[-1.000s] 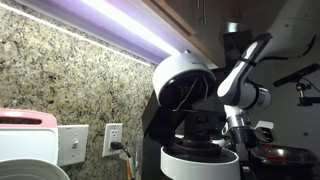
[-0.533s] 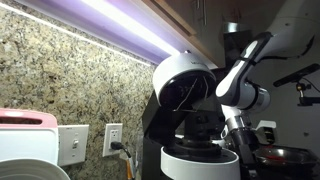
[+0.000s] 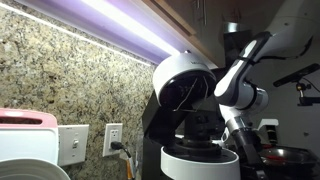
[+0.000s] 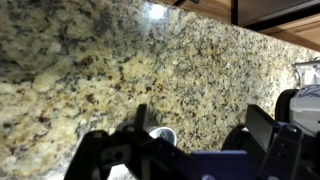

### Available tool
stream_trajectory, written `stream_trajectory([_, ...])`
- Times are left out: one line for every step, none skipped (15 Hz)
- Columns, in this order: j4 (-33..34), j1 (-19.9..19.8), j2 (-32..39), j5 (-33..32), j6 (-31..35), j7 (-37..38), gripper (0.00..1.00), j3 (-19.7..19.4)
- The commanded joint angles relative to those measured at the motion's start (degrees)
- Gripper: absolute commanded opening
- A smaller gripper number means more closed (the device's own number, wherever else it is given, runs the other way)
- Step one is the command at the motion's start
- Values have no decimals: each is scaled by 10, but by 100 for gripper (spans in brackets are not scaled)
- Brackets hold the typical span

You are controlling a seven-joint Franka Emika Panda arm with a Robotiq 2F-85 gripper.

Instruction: Put the filter inside the coffee maker

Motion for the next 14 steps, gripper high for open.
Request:
stream_trajectory([13, -5, 5, 9, -21, 1, 100, 2])
stream_trajectory([13, -7, 4, 18, -16, -1, 100, 3])
stream_trajectory([12, -9, 4, 26, -12, -3, 100, 4])
stream_trajectory([13, -9, 3, 33, -11, -4, 100, 4])
stream_trajectory([14, -10, 3, 41, -7, -3, 100, 4])
stream_trajectory([16, -9, 4, 44, -8, -1, 100, 4])
stream_trajectory([15, -9, 3, 49, -3, 1, 100, 3])
stream_trajectory([16, -8, 3, 50, 1, 3, 100, 1])
stream_trajectory([16, -2, 5, 41, 8, 18, 100, -3])
stream_trajectory([10, -5, 3, 38, 1, 2, 100, 0])
stream_trajectory([10, -5, 3, 38, 1, 2, 100, 0])
stream_trajectory([10, -5, 4, 38, 1, 2, 100, 0])
stream_trajectory([10, -5, 4, 38, 1, 2, 100, 0])
stream_trajectory([10, -5, 4, 38, 1, 2, 100, 0])
